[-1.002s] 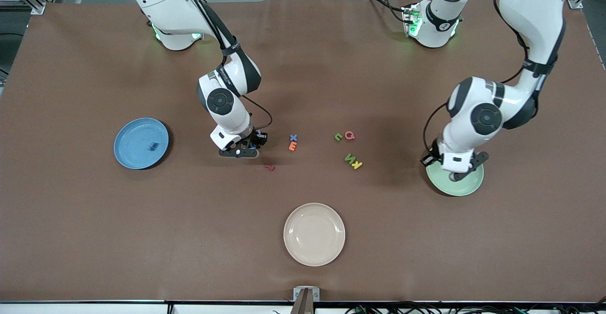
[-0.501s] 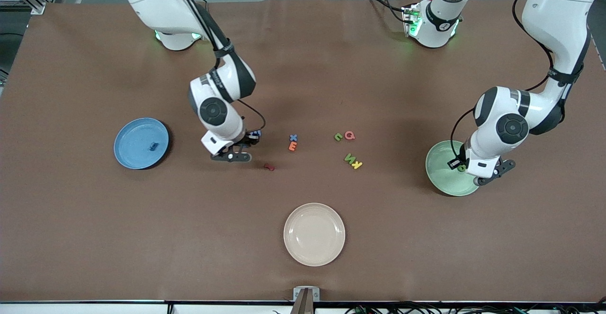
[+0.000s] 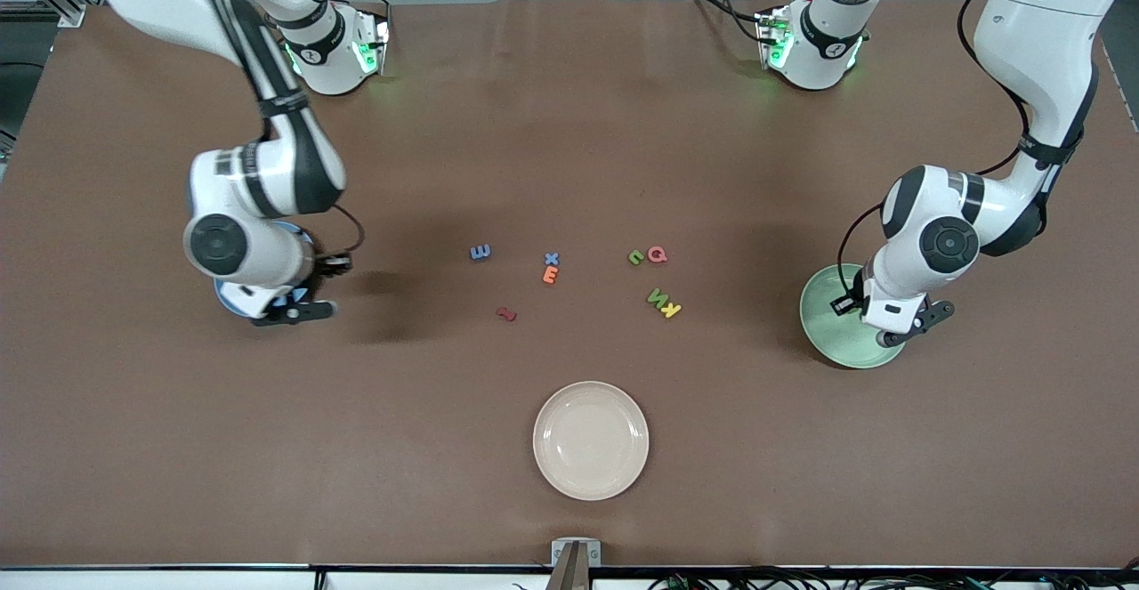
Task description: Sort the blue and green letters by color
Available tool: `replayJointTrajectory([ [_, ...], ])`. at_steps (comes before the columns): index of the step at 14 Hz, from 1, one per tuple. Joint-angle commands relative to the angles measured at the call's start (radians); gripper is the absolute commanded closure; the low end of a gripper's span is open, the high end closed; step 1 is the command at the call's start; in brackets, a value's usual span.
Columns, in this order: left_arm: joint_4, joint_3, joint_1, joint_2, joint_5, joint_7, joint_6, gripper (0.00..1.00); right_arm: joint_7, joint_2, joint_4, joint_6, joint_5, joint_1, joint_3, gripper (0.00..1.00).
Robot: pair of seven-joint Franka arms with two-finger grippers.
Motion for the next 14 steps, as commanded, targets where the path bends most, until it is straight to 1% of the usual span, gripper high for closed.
replayJointTrajectory([
  [1, 0.002, -0.001, 0.042, -0.014, 0.021, 0.079, 0.007, 0.94, -0.125, -0.085, -0.097, 0.013, -0.024, -0.095, 0.019, 1.00],
  [3, 0.008, -0.001, 0.062, -0.009, 0.021, 0.125, 0.010, 0.94, -0.164, -0.093, -0.116, 0.018, -0.029, -0.137, 0.019, 1.00],
  [5, 0.016, -0.001, 0.077, 0.001, 0.023, 0.162, 0.025, 0.94, -0.165, -0.092, -0.125, 0.034, -0.029, -0.143, 0.019, 1.00],
  [7, 0.020, -0.001, 0.083, 0.018, 0.024, 0.168, 0.053, 0.94, -0.184, -0.089, -0.124, 0.038, -0.029, -0.167, 0.021, 0.99],
  [10, 0.039, -0.003, 0.083, 0.032, 0.024, 0.167, 0.056, 0.94, -0.193, -0.079, -0.121, 0.059, -0.027, -0.187, 0.021, 0.97],
  [14, 0.054, -0.003, 0.082, 0.049, 0.023, 0.167, 0.059, 0.94, -0.193, -0.069, -0.114, 0.107, -0.026, -0.189, 0.022, 0.97],
])
